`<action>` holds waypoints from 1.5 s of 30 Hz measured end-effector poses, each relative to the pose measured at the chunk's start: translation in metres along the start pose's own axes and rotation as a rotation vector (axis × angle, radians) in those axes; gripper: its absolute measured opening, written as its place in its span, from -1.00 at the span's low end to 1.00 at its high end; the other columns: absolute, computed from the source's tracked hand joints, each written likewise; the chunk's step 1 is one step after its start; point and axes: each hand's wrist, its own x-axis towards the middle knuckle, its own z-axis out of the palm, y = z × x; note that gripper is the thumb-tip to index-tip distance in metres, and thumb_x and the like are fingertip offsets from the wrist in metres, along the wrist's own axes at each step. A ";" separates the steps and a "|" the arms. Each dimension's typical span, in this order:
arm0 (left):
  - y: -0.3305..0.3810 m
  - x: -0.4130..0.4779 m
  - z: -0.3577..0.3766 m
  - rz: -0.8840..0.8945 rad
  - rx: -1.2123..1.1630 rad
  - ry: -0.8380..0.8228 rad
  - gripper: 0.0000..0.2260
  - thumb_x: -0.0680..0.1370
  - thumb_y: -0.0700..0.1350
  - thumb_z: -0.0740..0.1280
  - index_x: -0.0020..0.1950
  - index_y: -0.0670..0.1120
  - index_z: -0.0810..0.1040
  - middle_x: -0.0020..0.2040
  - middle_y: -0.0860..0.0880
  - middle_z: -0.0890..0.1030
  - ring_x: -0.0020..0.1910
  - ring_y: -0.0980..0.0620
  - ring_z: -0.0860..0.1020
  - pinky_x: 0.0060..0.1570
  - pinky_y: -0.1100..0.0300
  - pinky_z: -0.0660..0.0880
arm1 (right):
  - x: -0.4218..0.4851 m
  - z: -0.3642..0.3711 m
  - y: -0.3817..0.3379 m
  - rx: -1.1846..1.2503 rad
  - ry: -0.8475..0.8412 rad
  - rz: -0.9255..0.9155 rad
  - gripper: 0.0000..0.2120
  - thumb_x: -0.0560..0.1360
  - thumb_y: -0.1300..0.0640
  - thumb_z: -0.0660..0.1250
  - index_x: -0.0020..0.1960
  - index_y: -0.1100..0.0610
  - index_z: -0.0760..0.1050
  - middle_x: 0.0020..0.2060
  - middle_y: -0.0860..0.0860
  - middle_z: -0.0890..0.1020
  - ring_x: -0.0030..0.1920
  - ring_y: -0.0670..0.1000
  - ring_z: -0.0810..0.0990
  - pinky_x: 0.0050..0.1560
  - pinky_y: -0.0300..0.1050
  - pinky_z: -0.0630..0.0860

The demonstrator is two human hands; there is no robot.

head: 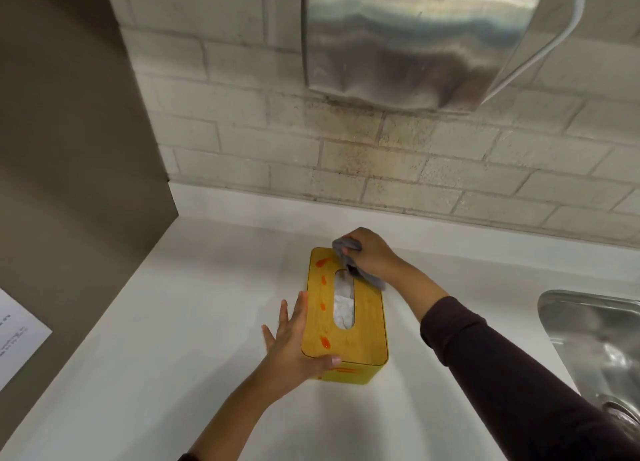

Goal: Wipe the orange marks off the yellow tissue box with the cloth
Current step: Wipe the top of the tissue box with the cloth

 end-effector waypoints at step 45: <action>0.002 -0.006 0.000 0.010 -0.136 -0.018 -0.05 0.24 0.38 0.33 0.30 0.34 -0.36 0.55 0.09 -0.11 0.51 0.02 -0.27 0.38 -0.22 -0.38 | -0.009 0.030 -0.016 -0.025 -0.055 -0.123 -0.87 0.48 0.35 0.25 -0.03 0.38 0.54 0.00 0.25 0.59 0.03 0.17 0.54 -0.03 -0.11 0.39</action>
